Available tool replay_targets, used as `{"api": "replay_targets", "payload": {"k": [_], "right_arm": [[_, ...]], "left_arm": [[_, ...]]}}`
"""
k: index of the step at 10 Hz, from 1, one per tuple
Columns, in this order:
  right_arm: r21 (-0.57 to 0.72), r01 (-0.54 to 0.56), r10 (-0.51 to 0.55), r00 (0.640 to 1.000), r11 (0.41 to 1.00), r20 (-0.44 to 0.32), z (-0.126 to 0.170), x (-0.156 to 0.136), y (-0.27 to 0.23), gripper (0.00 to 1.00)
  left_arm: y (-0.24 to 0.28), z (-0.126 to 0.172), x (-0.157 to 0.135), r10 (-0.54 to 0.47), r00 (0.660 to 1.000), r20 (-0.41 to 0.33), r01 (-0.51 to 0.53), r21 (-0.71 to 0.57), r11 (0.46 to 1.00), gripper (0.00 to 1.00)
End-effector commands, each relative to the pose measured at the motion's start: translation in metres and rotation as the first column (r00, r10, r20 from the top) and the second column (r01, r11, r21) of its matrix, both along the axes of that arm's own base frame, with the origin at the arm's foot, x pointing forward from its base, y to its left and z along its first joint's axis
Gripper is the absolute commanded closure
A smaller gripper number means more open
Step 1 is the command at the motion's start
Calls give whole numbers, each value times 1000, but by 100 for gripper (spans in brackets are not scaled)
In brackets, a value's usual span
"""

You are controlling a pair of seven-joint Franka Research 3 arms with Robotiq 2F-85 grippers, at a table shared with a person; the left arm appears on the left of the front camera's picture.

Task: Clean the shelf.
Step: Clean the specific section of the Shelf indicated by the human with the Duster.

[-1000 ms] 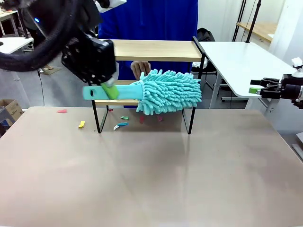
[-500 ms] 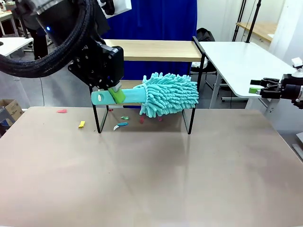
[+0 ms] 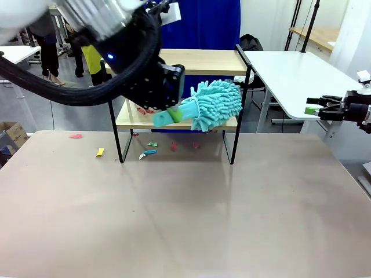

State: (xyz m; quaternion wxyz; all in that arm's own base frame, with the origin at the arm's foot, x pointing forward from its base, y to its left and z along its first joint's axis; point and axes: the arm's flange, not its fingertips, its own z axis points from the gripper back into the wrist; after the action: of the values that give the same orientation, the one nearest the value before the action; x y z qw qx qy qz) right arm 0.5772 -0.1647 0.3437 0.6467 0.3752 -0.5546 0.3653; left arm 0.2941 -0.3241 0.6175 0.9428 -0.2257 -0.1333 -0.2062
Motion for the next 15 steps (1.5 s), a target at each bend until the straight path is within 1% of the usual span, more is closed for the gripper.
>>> {"api": "replay_targets", "payload": {"k": [1,3,4,5,6,8,9,12,15], "right_arm": [[-5,-3,4,1000,1000,14,2,-1,3,0],[-5,-3,4,1000,1000,14,2,-1,3,0],[-5,-3,4,1000,1000,14,2,-1,3,0],[-5,-3,4,1000,1000,14,2,-1,3,0],[-5,-3,4,1000,1000,14,2,-1,3,0],[-5,-3,4,1000,1000,14,2,-1,3,0],[-5,-3,4,1000,1000,14,2,-1,3,0],[-5,-3,4,1000,1000,14,2,-1,3,0],[-5,-3,4,1000,1000,14,2,-1,3,0]], "left_arm": [[-19,-12,6,89,995,46,-89,-14,996,87],[-43,-19,16,116,990,74,-118,18,993,87],[-56,-23,23,160,983,96,-163,30,986,87],[-72,-30,28,215,968,130,-225,72,972,87],[-84,-33,32,263,952,156,-277,76,958,87],[-99,-36,42,320,934,158,-329,29,944,87],[-109,-40,48,348,920,178,-358,27,933,87],[-132,-54,63,373,903,214,-387,27,922,87],[-146,-71,73,390,895,215,-403,15,915,87]]}}
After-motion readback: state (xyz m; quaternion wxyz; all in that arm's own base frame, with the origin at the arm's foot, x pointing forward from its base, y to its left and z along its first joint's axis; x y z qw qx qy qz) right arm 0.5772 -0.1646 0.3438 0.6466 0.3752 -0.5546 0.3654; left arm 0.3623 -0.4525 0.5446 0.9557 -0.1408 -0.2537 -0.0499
